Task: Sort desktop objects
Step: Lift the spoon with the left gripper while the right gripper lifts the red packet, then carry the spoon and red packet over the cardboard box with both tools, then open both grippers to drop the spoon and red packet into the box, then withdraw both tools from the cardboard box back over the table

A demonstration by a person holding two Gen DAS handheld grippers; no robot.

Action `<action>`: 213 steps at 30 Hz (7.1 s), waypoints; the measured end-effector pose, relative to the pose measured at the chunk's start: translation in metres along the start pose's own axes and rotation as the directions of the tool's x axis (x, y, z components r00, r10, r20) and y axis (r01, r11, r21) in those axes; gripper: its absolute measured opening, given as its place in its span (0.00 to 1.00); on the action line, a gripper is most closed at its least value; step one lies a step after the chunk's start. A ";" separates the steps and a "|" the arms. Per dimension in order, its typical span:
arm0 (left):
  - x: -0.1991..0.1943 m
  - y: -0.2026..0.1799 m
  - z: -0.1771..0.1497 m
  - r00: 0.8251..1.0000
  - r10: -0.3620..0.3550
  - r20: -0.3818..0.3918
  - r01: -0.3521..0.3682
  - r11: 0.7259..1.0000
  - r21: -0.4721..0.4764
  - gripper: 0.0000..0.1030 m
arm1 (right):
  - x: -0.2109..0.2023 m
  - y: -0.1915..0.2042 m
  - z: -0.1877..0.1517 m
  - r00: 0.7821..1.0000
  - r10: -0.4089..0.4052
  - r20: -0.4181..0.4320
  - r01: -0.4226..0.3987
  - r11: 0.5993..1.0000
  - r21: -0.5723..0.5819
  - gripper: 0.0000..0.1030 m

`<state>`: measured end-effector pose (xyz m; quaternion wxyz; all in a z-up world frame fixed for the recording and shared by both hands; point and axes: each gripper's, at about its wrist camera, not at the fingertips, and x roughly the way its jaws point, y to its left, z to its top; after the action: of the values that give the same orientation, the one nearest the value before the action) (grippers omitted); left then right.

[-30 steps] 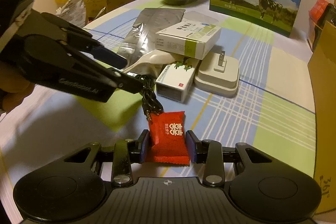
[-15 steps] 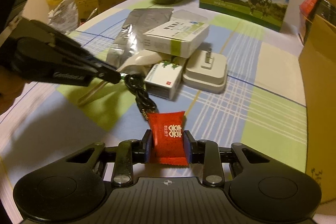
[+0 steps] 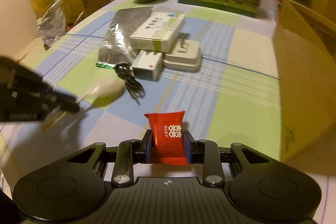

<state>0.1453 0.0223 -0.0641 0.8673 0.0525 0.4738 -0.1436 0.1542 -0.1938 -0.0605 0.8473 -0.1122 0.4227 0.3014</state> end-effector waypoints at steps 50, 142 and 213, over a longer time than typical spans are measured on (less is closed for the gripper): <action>-0.007 -0.034 0.001 0.999 -0.029 0.039 0.028 0.999 0.019 0.04 | -0.008 0.005 -0.034 0.998 -0.062 -0.012 0.063 0.997 0.039 0.45; 0.055 -0.235 0.279 0.942 -0.209 0.264 0.186 0.976 0.110 0.04 | -0.119 -0.261 0.046 0.916 -0.316 0.248 0.216 0.907 0.360 0.23; -0.167 -0.014 0.009 0.934 0.227 0.277 -0.152 0.952 -0.266 0.95 | -0.174 0.000 0.045 0.936 -0.066 0.346 -0.008 0.978 0.207 0.98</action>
<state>0.0638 0.0403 0.0811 0.9396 -0.0299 0.3409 -0.0066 0.1035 -0.2463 0.1036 0.9204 0.0250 0.2920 0.2587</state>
